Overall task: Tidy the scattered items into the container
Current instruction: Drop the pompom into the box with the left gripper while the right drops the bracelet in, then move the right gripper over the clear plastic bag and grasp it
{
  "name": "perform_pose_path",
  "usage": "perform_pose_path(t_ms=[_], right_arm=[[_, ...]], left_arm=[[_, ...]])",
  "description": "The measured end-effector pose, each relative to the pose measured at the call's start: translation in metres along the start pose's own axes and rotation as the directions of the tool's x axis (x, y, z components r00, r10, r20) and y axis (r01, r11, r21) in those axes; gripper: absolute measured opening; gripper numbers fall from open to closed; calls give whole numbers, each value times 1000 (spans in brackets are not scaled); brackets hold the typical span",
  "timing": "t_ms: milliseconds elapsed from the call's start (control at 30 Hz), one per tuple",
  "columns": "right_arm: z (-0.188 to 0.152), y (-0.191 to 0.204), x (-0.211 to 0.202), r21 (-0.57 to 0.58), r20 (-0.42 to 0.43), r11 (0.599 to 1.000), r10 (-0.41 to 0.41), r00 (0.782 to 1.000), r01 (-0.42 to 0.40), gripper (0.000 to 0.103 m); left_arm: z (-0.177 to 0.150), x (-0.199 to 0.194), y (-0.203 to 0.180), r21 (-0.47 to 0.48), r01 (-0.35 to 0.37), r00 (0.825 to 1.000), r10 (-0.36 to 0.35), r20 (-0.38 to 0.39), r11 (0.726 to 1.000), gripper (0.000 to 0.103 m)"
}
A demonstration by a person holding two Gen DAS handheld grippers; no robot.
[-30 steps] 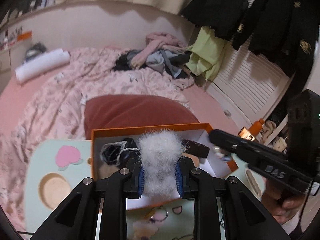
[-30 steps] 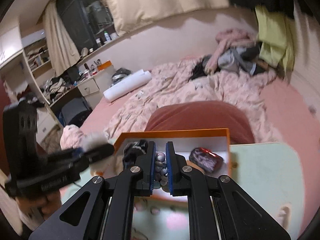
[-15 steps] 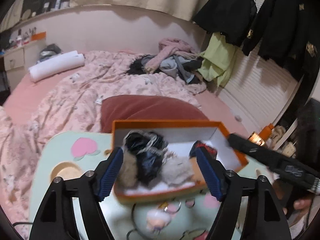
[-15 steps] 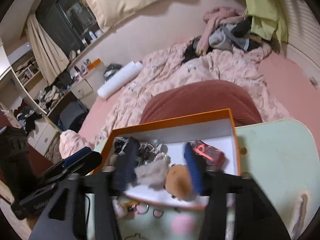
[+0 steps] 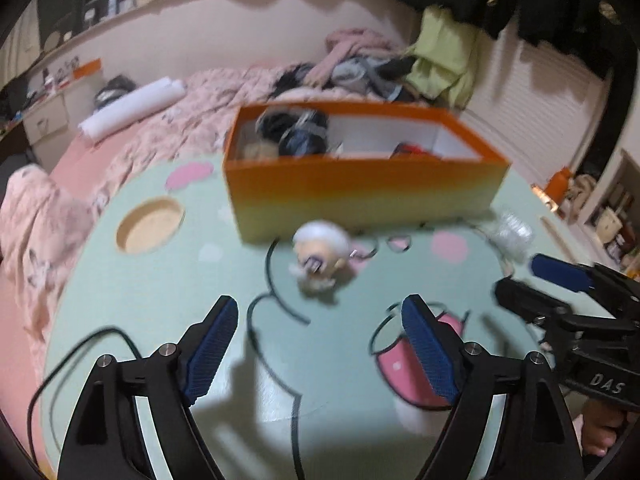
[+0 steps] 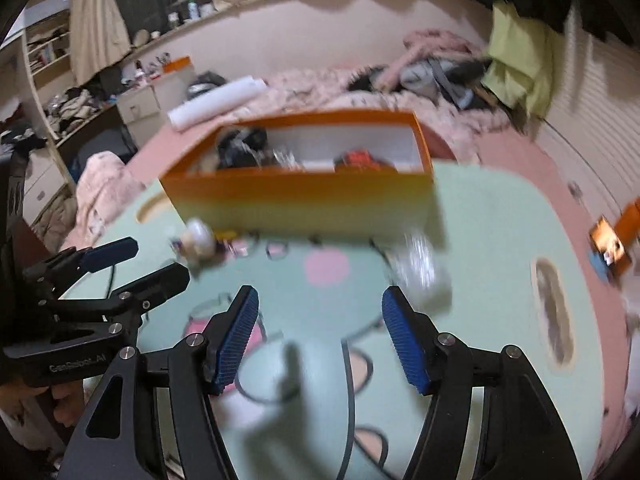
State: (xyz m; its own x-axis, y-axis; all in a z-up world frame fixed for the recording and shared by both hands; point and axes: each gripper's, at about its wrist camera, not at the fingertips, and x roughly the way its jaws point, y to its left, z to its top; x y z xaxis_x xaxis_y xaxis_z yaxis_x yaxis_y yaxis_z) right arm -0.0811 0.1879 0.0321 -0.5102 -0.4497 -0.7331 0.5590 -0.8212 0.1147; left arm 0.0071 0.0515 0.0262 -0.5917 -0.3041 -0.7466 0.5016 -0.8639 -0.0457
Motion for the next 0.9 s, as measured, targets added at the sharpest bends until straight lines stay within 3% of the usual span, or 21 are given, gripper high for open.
perform_pose_path(t_ms=[67, 133, 200, 367, 500, 633, 900], right_arm=[[-3, -6, 4, 36, -15, 998, -50, 999, 51, 65], [-6, -14, 12, 83, -47, 991, -104, 993, 108, 66], [-9, -14, 12, 89, -24, 986, -143, 989, 144, 76], [-9, -2, 20, 6, -45, 980, -198, 979, 199, 88], [-10, -3, 22, 8, -48, 980, -197, 979, 197, 91], [-8, -10, 24, 49, -82, 971, -230, 970, 234, 103], [-7, -12, 25, 48, -82, 970, -233, 969, 237, 103]], left_arm=[[-2, 9, 4, -23, 0, 999, -1, -41, 1000, 84], [-6, 12, 7, -30, -25, 999, 24, -43, 999, 93], [-10, 15, 4, -14, -36, 998, 36, -48, 999, 102], [-14, 15, -2, 29, -34, 998, 35, -53, 999, 103], [-14, 13, -1, 29, -30, 998, 31, -50, 999, 103], [-14, 13, -1, 30, -30, 998, 32, -50, 999, 103], [-13, 14, -1, 31, -31, 998, 33, -50, 999, 103]])
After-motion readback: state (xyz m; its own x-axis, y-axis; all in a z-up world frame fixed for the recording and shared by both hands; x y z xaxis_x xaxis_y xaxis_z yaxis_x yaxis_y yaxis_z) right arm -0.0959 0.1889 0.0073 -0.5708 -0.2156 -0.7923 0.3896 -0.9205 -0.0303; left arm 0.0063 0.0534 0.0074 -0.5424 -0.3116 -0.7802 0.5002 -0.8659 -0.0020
